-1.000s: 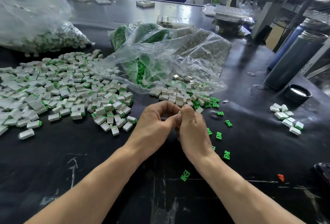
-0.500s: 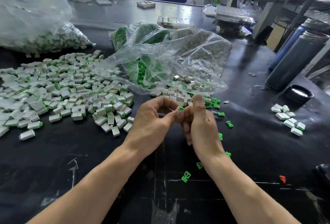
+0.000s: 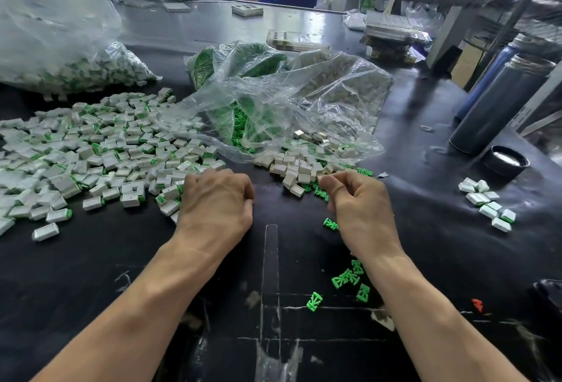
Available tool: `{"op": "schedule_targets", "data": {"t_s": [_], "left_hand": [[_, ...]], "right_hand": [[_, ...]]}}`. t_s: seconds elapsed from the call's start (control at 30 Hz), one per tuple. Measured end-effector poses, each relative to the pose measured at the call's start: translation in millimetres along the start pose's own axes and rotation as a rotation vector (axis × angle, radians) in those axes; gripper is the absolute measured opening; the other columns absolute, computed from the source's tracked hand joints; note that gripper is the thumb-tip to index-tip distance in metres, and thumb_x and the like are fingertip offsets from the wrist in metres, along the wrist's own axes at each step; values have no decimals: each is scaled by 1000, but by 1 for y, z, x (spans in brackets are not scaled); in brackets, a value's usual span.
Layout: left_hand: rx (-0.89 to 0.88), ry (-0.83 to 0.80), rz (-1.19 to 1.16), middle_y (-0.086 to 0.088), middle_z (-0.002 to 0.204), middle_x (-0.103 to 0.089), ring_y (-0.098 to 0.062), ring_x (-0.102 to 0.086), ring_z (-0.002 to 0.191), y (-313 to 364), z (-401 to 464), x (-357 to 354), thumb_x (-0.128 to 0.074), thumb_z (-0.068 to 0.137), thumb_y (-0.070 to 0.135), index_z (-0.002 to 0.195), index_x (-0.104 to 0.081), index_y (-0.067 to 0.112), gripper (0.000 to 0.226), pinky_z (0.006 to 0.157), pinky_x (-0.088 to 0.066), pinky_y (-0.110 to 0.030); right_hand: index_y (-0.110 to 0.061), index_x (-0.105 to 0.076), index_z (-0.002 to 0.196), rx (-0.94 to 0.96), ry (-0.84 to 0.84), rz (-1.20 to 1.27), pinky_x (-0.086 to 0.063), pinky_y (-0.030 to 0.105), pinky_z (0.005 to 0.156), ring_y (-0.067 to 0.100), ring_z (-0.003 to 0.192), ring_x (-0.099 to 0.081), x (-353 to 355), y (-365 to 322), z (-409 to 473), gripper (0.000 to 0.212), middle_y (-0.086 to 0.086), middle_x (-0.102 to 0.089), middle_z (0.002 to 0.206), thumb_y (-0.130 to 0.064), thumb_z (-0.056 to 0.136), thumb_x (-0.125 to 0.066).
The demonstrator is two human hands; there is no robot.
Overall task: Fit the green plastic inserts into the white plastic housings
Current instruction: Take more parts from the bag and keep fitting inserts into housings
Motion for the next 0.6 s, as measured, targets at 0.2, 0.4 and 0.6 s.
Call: {"op": "schedule_targets", "data": {"t_s": [0.2,0.4,0.6], "left_hand": [[119,-52,174,4,113,-60,-23,-50,116,-21,5,3,-63,90,29,102,-70,32,14,101,-33,-42],[2,54,4,1,121,-58,-24,-48,119,-7,3,3,-60,96,23,115,-68,29,22,100,-32,-38],[-280,-38,-275,4,168,-20,-18,-24,151,48,-5,-22,-46,95,2,159,-30,30,72,123,-16,-35]], "right_hand": [[-21,-73,82,-7,73,-10,-32,12,44,1,41,-47,18,2,5,37,-23,-47,42,-42,106,-56],[-28,-71,96,21,100,-179,-52,26,69,6,74,-66,30,-7,9,18,-11,-73,77,-21,104,-57],[-28,-76,111,40,10,-469,-54,42,95,24,105,-65,12,-10,6,17,-2,-71,111,-27,101,-63]]}}
Point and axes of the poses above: each hand's wrist, its own z-axis towards the middle knuckle, its own x-axis out of the back of the hand, y = z × x, the point moved 10 cm from there along z, towards the middle knuckle
